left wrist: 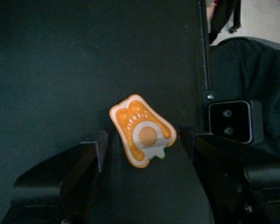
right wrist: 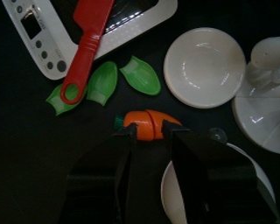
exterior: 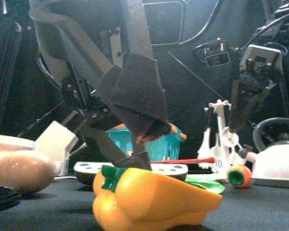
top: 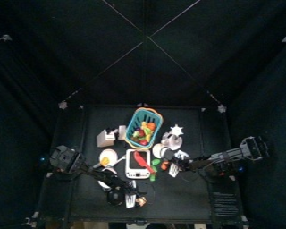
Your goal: Grab squash half on table
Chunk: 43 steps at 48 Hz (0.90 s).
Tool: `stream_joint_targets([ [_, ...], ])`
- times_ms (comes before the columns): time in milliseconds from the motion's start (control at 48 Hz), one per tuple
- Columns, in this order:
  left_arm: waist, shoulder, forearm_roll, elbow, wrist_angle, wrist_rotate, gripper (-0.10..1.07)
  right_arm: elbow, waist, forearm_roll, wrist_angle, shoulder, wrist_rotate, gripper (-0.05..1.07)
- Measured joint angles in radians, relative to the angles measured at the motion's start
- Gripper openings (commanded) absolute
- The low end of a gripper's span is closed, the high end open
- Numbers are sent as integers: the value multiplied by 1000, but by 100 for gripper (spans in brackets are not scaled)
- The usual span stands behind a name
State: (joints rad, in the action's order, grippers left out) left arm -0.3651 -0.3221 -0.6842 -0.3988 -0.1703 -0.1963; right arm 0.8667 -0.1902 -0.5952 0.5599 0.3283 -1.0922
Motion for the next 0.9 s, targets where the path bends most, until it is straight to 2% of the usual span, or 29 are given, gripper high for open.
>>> stream_joint_targets([
  [604, 0, -54, 2, 55, -61, -3, 99, 12, 0, 0, -15, -2, 0, 71],
  [896, 0, -61, 18, 58, -77, -3, 97, 12, 0, -2, -17, 0, 0, 71],
])
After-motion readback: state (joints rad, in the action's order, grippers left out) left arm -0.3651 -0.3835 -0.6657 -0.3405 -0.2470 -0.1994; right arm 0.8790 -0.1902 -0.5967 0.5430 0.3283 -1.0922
